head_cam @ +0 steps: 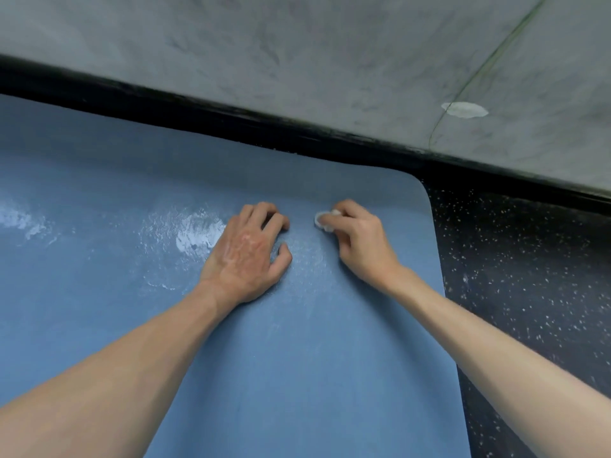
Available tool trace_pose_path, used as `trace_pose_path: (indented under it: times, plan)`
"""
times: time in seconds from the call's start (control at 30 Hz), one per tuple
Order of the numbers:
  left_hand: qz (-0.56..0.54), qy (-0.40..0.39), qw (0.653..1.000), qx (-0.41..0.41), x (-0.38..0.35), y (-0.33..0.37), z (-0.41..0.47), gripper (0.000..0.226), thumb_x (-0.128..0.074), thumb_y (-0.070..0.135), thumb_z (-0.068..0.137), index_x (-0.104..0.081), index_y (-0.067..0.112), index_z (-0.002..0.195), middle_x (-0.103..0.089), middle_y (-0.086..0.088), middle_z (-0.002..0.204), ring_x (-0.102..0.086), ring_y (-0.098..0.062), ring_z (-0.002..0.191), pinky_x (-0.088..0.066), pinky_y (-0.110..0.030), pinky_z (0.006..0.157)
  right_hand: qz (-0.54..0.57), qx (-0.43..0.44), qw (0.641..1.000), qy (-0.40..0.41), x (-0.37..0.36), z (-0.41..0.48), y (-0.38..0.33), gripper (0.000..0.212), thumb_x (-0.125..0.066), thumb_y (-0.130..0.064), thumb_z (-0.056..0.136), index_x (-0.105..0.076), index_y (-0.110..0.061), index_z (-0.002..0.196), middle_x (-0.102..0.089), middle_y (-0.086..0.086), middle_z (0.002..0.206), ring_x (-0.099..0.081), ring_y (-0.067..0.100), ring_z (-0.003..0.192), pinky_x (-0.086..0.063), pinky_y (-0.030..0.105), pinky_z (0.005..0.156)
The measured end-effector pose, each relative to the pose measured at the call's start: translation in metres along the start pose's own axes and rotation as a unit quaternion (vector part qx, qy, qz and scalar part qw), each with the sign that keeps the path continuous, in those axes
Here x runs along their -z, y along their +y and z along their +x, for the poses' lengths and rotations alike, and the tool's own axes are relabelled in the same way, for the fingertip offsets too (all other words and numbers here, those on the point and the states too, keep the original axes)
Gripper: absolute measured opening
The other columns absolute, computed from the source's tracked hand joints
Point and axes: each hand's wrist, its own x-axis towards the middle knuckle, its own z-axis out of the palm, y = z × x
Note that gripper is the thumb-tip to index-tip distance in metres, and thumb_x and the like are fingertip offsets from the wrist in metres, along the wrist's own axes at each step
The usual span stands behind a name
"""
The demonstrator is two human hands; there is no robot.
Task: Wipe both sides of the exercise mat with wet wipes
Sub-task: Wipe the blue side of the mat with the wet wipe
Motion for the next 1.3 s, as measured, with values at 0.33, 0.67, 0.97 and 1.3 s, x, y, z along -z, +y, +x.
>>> trace_pose_path:
  times: [0.33, 0.67, 0.97, 1.3]
  plan:
    - [-0.010, -0.011, 1.000, 0.014, -0.001, -0.002, 0.000, 0.031, -0.043, 0.036, 0.083, -0.058, 0.018, 0.103, -0.051, 0.000, 0.110, -0.046, -0.020, 0.100, -0.046, -0.036, 0.086, -0.017, -0.052, 0.997, 0.052, -0.003, 0.040, 0.038, 0.029, -0.047, 0.005, 0.079, -0.074, -0.003, 0.088, -0.060, 0.011, 0.082, -0.064, 0.030, 0.078, -0.055, 0.040, 0.068]
    - [-0.009, -0.011, 1.000, 0.011, -0.001, -0.002, 0.000, 0.032, -0.044, 0.036, 0.082, -0.058, 0.016, 0.104, -0.051, -0.002, 0.113, -0.042, -0.022, 0.102, -0.042, -0.039, 0.086, -0.103, -0.071, 0.991, 0.043, -0.001, 0.041, 0.043, 0.035, -0.050, 0.013, 0.071, -0.071, -0.001, 0.094, -0.059, 0.013, 0.083, -0.057, 0.032, 0.077, -0.036, 0.026, 0.065]
    - [-0.004, -0.015, 1.000, 0.017, 0.000, -0.001, 0.001, 0.033, -0.043, 0.037, 0.083, -0.057, 0.017, 0.106, -0.050, -0.002, 0.115, -0.043, -0.023, 0.104, -0.042, -0.040, 0.088, -0.126, -0.137, 0.981, 0.053, 0.006, 0.054, 0.051, 0.038, -0.047, 0.019, 0.067, -0.069, -0.002, 0.090, -0.054, 0.014, 0.081, -0.046, 0.027, 0.075, -0.029, 0.026, 0.060]
    - [0.012, -0.038, 0.999, 0.031, 0.002, 0.003, 0.002, 0.050, -0.041, 0.039, 0.083, -0.052, 0.013, 0.124, -0.046, -0.007, 0.130, -0.043, -0.028, 0.116, -0.036, -0.043, 0.102, -0.083, -0.109, 0.989, 0.046, 0.012, 0.010, 0.036, 0.036, -0.048, 0.012, 0.072, -0.074, -0.003, 0.093, -0.061, 0.012, 0.081, -0.057, 0.033, 0.074, -0.046, 0.032, 0.064]
